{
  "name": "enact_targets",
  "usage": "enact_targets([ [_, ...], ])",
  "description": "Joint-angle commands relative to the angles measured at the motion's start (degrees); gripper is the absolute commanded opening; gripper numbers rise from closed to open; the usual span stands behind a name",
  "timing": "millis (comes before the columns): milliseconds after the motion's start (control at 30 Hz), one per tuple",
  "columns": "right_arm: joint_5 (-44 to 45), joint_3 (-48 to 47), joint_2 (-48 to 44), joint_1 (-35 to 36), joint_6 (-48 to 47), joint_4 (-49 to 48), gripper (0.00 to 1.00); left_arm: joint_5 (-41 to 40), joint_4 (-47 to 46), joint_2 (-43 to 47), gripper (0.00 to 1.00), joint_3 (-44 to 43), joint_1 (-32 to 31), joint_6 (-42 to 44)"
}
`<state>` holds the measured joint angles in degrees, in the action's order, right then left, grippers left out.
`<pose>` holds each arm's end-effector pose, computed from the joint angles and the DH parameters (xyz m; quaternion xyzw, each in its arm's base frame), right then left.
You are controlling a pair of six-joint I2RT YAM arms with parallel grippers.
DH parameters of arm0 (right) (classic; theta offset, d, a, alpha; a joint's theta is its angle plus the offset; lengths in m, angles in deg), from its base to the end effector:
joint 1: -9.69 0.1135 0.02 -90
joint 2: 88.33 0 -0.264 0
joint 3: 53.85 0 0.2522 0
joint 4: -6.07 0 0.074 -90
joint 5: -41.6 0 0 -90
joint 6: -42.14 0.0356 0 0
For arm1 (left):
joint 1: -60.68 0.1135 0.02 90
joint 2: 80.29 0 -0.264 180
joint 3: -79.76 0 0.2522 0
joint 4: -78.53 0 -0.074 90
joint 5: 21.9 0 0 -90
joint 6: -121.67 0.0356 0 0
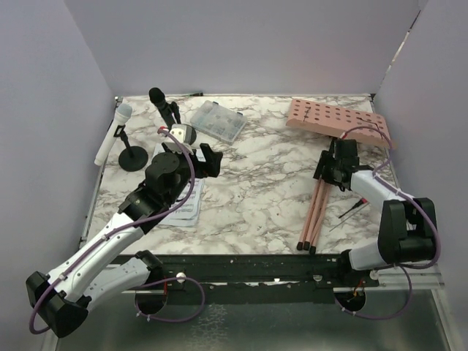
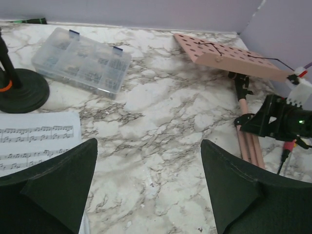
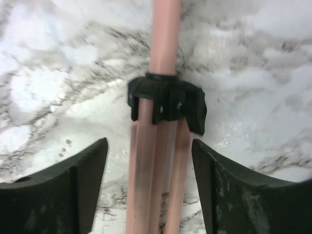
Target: Pack up the instrument practice props
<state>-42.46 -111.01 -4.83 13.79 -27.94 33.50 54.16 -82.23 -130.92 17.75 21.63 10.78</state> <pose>0.2803 0.0164 0.1756 0.1466 0.9379 0.0164 0.3140 0.1664 -0.1239 0.3525 0.0394 0.7515 -0.2465 0.6106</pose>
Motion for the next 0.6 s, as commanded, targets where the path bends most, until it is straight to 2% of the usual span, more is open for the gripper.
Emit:
enact_targets([
  [0, 0.23, -2.35, -4.98, -0.05, -2.19, -1.09, 0.77, -7.66, 4.91, -0.07, 0.88, -0.63, 0.21, 1.12],
  [133, 0.98, -4.01, -10.18, -0.05, -1.64, 2.27, 0.86, -10.08, 6.83, -4.48, 0.92, -6.02, 0.4, 2.54],
  [267, 1.85, -3.8, -17.2, -0.03, 0.31, 0.91, 0.97, -10.53, 9.54, -10.46, 0.94, -13.07, 2.05, 4.42],
  [567, -1.29, 2.82, -35.5, 0.19, 2.85, -7.21, 1.0, -10.56, 10.55, -18.62, 0.94, -17.98, 12.44, 0.56],
])
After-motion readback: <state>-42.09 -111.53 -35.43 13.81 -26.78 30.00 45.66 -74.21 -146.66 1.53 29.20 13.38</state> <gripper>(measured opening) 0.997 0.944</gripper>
